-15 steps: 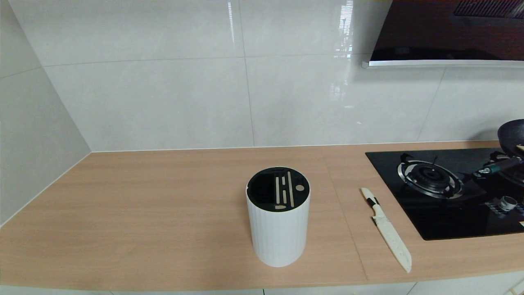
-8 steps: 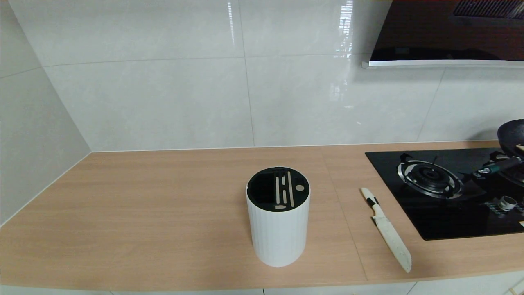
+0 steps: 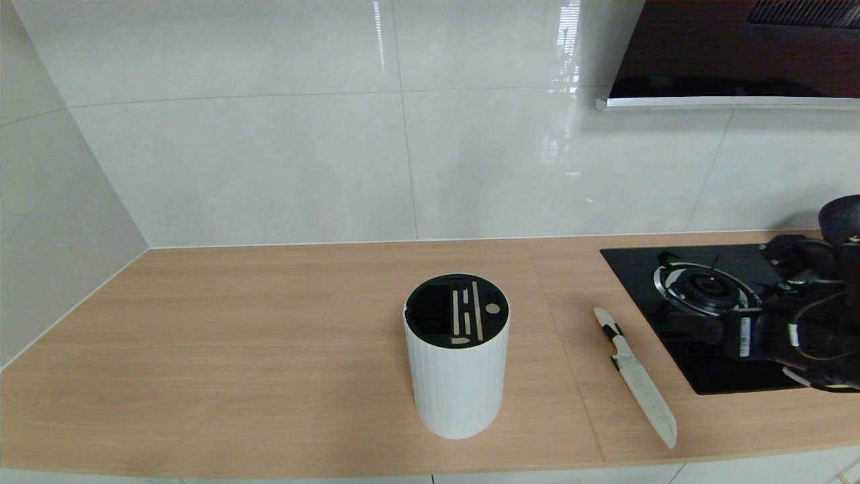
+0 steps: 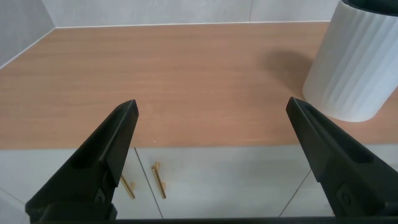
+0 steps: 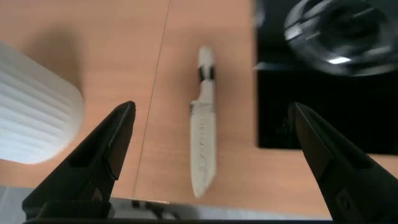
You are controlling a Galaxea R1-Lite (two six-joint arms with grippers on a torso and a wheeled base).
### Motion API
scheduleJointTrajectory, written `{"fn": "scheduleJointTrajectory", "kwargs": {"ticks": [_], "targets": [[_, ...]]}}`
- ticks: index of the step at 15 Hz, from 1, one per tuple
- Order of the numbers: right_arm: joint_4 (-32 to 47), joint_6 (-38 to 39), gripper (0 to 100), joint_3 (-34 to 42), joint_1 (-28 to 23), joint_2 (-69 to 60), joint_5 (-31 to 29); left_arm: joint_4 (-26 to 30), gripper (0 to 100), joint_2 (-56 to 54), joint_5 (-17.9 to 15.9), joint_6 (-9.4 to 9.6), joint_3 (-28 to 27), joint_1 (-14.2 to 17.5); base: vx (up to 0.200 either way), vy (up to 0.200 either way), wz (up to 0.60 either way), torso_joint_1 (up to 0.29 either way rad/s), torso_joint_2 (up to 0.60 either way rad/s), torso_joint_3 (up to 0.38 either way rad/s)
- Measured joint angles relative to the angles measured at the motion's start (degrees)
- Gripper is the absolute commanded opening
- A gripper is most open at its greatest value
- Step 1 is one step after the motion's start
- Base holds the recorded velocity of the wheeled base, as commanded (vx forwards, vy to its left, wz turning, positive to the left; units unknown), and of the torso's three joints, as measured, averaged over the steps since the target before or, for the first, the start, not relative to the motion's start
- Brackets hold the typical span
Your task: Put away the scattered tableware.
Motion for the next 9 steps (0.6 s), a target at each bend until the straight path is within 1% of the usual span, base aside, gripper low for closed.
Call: {"fn": "scheduleJointTrajectory", "kwargs": {"ticks": [4, 7, 9], "targets": [[-5.3, -0.7, 100, -2.9, 3.4, 14.3, -0.5, 0.0, 100, 0.0, 0.0, -0.02, 0.0, 0.0, 0.000, 0.000, 0.00, 0.000, 0.00, 0.000], [-12.2, -1.4, 100, -3.5, 5.2, 23.0, -4.4, 0.0, 100, 0.0, 0.0, -0.05, 0.0, 0.0, 0.000, 0.000, 0.00, 0.000, 0.00, 0.000], [-13.3, -1.5, 100, -3.6, 5.4, 26.9, -5.0, 0.0, 100, 0.0, 0.0, -0.05, 0.0, 0.0, 0.000, 0.000, 0.00, 0.000, 0.00, 0.000]]}}
